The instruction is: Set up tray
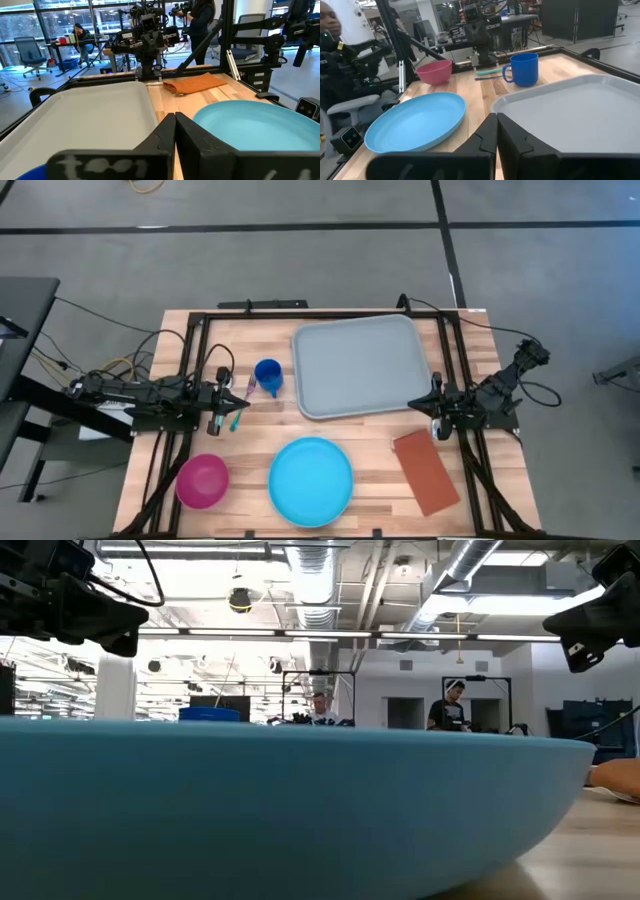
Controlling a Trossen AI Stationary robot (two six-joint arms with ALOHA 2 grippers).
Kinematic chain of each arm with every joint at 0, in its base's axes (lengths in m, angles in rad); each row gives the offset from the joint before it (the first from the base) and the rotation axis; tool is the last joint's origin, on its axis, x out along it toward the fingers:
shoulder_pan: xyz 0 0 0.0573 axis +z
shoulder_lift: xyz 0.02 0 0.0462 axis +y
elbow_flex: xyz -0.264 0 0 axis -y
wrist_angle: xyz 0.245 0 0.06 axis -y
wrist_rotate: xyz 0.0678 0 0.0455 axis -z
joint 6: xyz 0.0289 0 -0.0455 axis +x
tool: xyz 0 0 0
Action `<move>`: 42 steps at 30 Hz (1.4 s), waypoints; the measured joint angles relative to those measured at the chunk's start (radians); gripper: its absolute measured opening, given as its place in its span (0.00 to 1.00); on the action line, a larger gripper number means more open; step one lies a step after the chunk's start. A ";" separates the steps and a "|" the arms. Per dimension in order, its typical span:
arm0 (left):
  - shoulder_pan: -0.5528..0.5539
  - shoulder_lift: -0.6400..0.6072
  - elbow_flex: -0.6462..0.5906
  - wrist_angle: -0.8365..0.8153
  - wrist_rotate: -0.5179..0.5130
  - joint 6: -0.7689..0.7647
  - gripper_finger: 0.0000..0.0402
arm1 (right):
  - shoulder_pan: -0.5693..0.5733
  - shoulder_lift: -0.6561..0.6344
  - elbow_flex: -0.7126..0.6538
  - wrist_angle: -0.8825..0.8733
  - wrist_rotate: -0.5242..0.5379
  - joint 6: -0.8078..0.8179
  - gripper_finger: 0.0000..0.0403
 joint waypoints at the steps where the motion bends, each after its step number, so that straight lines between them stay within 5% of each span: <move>1: 0.000 0.000 0.000 0.000 0.000 0.000 0.00 | 0.000 0.000 0.000 0.000 0.000 0.000 0.00; 38: 0.000 0.000 0.000 0.000 0.000 0.002 0.00 | 0.000 0.000 0.000 0.000 0.000 0.000 0.00; 42: 0.000 0.000 0.000 0.004 -0.033 0.129 0.00 | 0.000 0.000 0.000 0.000 0.000 0.000 0.00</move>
